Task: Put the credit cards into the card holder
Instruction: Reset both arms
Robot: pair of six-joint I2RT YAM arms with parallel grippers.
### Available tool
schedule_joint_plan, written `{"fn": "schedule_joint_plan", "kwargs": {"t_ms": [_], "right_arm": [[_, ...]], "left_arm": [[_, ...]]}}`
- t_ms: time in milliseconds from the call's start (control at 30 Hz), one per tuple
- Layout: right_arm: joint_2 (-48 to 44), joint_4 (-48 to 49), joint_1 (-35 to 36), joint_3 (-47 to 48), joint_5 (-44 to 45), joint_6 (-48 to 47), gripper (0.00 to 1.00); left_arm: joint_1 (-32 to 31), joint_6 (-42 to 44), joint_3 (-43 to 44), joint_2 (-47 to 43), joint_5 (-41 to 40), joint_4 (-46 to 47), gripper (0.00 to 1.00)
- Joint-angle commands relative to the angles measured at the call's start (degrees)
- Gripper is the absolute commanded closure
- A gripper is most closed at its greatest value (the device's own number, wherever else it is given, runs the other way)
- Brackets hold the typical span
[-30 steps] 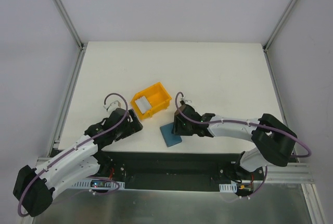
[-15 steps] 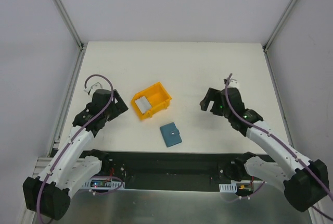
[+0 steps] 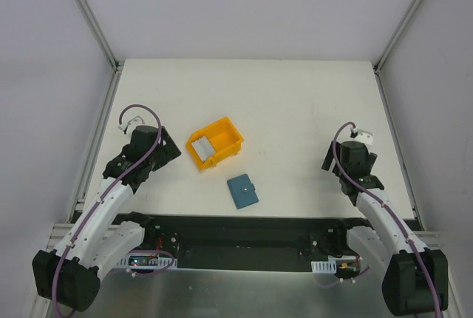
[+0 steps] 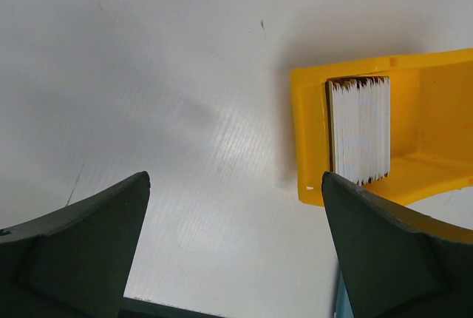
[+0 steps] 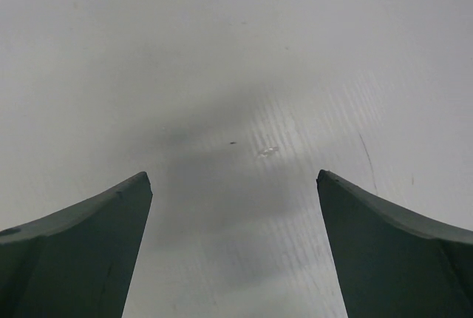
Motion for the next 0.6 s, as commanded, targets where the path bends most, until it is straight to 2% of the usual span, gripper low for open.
{"fn": "schedule_joint_plan", "kwargs": {"t_ms": [0,100,133,233,400,467,533,567], "right_arm": [[-0.6,15.6,-0.5,-5.2,7.7,-6.7,0.04],[3.5,36.2,-0.9,-12.5,10.2,-10.7,0.04],[5.2,34.2,-1.0,-10.8,10.7,-10.3,0.04],[10.4,41.8,-1.4,-10.1,11.0,-12.6,0.04],[19.9,51.8,-4.4,-6.6,6.5,-15.2,0.04],[25.3,56.8,-6.1,-6.6,0.6,-15.8,0.04],[25.4,55.4,-4.0,-5.2,-0.5,-18.1,0.04],[25.8,57.6,-3.9,-6.3,-1.1,-18.6,0.04]], "left_arm": [[0.4,1.8,0.0,-1.0,-2.2,-0.3,0.01],[0.4,2.0,-0.6,-0.6,-1.1,0.5,0.01],[0.4,2.0,-0.5,-0.4,-0.9,0.6,0.01],[0.4,2.3,-0.7,-0.2,-0.3,1.2,0.01],[0.4,2.7,-1.3,-0.7,-0.1,2.3,0.01],[0.3,2.8,-1.9,-1.2,0.1,3.2,0.01],[0.4,3.2,-2.1,-1.6,0.2,4.0,0.01],[0.4,2.9,-2.2,-1.9,-0.6,4.4,0.01]]}}
